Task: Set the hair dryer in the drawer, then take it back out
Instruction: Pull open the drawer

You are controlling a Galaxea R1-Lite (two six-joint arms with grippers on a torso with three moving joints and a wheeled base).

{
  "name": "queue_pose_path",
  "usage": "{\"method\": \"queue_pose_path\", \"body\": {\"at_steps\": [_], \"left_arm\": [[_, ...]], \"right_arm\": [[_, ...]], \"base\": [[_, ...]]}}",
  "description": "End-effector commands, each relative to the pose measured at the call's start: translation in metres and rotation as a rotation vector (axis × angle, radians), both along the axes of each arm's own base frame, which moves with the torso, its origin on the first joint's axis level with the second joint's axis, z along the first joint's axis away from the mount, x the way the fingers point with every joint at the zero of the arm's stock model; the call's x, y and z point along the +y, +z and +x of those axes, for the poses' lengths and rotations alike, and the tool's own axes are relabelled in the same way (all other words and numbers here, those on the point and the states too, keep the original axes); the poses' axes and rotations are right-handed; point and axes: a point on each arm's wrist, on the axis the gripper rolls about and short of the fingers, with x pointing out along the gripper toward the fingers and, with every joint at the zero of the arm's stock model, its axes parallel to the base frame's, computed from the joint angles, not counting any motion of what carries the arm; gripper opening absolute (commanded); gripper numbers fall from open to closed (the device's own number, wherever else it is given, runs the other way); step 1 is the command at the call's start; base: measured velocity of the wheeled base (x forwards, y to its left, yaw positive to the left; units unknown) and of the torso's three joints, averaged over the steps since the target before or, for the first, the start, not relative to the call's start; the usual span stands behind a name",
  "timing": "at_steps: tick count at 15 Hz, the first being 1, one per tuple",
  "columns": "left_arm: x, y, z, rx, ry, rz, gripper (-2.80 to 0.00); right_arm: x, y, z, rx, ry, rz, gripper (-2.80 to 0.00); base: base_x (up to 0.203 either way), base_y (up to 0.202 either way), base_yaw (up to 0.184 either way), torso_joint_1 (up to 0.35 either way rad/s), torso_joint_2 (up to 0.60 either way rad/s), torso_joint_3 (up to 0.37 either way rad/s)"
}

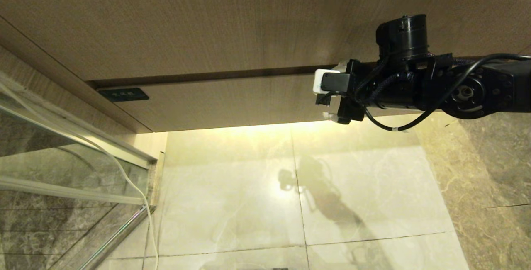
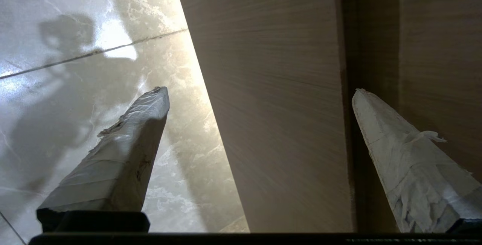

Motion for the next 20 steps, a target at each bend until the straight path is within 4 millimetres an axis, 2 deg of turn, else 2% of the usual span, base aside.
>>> {"method": "queue_pose_path", "body": {"at_steps": [1, 10, 14, 17, 20], "left_arm": [[0.0, 0.0, 0.0, 0.001, 0.0, 0.0, -2.8], [0.0, 0.0, 0.0, 0.001, 0.0, 0.0, -2.8], [0.0, 0.0, 0.0, 0.001, -0.001, 0.0, -2.8], [0.0, 0.0, 0.0, 0.001, 0.0, 0.0, -2.8], [0.0, 0.0, 0.0, 0.001, 0.0, 0.0, -2.8]], "right_arm": [[0.001, -0.005, 0.006, 0.005, -0.01, 0.01, 0.0], [0.006, -0.023, 0.017, 0.051, -0.032, 0.057, 0.0], [0.009, -0.024, 0.025, -0.004, -0.036, 0.112, 0.0], [0.003, -0.032, 0.026, 0.031, -0.045, 0.092, 0.0], [-0.003, -0.03, 0.024, 0.035, -0.055, 0.09, 0.0]], "base": [[0.0, 0.0, 0.0, 0.0, 0.0, 0.0], [0.0, 0.0, 0.0, 0.0, 0.0, 0.0], [0.0, 0.0, 0.0, 0.0, 0.0, 0.0], [0.0, 0.0, 0.0, 0.0, 0.0, 0.0], [0.0, 0.0, 0.0, 0.0, 0.0, 0.0]]}}
